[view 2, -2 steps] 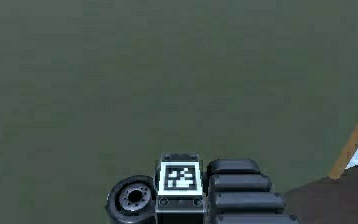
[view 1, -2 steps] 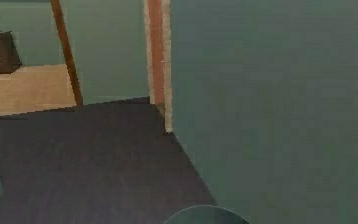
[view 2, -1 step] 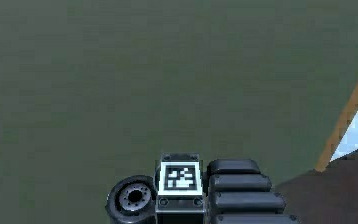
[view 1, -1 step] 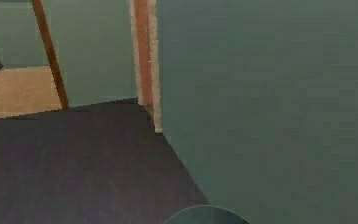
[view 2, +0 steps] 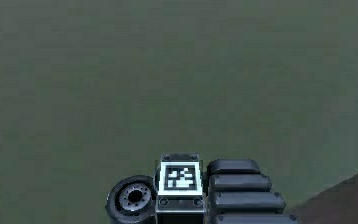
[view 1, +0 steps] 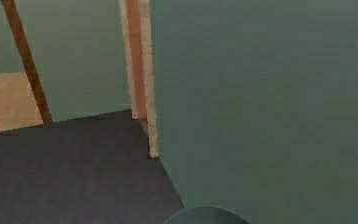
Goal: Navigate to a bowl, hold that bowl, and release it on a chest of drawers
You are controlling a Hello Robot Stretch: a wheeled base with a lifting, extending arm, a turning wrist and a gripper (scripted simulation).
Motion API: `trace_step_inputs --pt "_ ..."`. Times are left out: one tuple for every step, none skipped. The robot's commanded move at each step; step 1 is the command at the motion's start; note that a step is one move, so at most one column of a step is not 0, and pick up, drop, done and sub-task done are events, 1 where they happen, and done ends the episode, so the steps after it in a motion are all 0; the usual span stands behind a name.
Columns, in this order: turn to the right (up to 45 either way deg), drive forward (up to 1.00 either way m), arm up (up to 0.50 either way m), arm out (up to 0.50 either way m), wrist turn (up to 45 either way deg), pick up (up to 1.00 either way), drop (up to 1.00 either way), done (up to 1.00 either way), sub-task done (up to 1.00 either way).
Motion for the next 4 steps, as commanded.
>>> trace_step_inputs --pt "-45.0 0.00 0.00 0.00 0.0 0.00 0.00 0.00 0.00" --pt "0.0 1.00 0.00 0.00 0.0 0.00 0.00 0.00 0.00" --pt "0.0 0.80 0.00 0.00 0.0 0.00 0.00 0.00 0.00" --pt "-9.0 0.00 0.00 0.00 0.0 0.00 0.00 0.00 0.00"
